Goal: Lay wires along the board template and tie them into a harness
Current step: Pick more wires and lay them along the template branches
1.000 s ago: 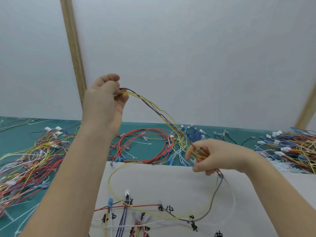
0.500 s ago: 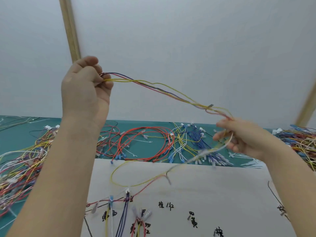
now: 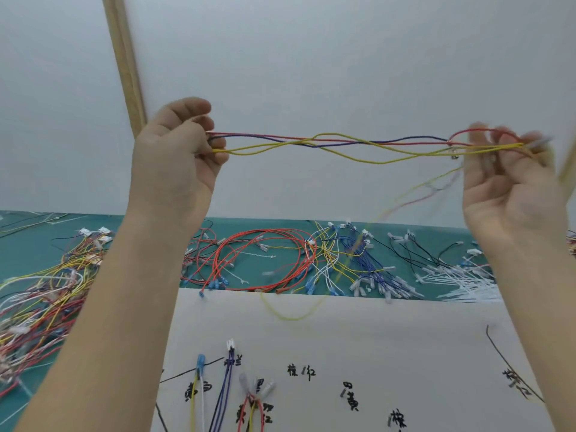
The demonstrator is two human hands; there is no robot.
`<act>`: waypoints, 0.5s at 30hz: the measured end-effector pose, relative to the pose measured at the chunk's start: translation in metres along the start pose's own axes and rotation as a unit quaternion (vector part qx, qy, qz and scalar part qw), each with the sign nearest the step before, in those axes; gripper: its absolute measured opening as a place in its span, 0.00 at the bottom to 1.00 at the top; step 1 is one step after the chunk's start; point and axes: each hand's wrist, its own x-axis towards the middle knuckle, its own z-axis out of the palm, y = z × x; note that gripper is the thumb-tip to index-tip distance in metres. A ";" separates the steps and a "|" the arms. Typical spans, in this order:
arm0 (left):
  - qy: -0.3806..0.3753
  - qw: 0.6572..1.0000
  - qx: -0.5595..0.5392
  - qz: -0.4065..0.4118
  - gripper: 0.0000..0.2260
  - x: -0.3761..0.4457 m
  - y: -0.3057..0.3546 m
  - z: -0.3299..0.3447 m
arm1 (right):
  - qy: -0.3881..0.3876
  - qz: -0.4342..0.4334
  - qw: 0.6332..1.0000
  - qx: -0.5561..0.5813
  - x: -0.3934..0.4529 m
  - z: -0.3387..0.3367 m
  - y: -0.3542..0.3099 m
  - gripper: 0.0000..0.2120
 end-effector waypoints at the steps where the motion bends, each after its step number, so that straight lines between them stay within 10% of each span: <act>1: -0.007 1.000 0.008 0.003 0.18 0.000 0.000 0.000 | -0.011 -0.022 1.000 -0.019 0.002 -0.001 -0.005 0.12; 6: -0.022 0.998 0.053 0.013 0.18 0.004 -0.006 -0.007 | -0.166 -0.131 0.942 -0.262 0.020 -0.014 -0.033 0.22; 9: -0.050 0.994 0.097 -0.023 0.19 0.006 -0.017 -0.010 | -0.161 -0.201 0.751 -0.608 0.031 -0.037 -0.035 0.10; 13: -0.114 0.980 0.137 -0.086 0.17 -0.002 -0.039 -0.005 | -0.164 0.246 0.414 -0.861 0.024 -0.068 -0.038 0.42; 15: -0.164 0.970 0.147 -0.101 0.16 -0.007 -0.047 0.001 | -0.161 0.307 0.411 -0.843 0.016 -0.059 -0.037 0.31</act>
